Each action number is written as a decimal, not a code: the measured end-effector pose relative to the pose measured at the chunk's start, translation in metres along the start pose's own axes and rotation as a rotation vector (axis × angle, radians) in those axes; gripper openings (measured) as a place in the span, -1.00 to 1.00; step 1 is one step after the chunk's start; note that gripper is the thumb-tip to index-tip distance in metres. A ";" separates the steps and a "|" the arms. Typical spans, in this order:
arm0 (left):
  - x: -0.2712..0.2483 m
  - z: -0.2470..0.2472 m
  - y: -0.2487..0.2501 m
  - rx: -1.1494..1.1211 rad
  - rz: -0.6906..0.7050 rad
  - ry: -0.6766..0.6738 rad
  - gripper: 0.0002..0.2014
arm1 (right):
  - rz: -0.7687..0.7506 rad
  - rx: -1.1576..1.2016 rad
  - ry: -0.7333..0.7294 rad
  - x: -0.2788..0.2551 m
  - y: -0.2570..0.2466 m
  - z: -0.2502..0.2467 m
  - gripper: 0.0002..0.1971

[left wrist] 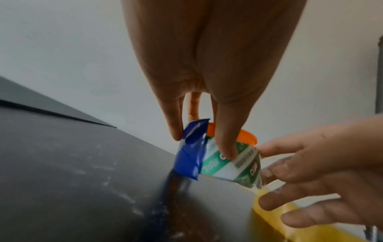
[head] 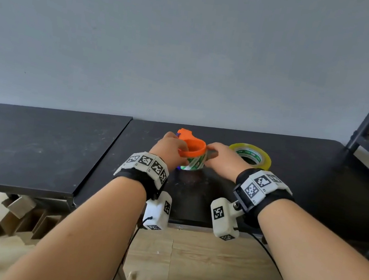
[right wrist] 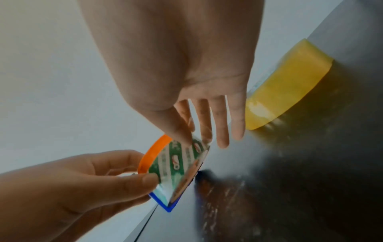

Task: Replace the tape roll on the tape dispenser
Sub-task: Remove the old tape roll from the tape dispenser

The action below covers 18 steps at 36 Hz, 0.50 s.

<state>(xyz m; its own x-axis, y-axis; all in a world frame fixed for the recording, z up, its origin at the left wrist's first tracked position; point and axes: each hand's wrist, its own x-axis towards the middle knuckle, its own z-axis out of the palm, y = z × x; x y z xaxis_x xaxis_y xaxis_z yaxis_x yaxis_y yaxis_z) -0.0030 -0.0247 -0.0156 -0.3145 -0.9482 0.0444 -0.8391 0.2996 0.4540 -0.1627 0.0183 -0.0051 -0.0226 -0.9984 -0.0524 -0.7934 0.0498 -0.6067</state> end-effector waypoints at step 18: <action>-0.013 -0.022 0.012 -1.091 -0.346 -0.080 -0.79 | -0.070 0.095 0.154 -0.004 -0.019 -0.011 -0.57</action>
<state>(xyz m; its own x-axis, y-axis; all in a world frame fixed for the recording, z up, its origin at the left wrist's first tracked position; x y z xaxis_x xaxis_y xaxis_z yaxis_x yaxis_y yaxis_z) 0.0010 -0.0111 0.0089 -0.2018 -0.9410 -0.2717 -0.0666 -0.2636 0.9623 -0.1544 0.0206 0.0149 -0.0679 -0.9915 0.1106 -0.7357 -0.0251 -0.6769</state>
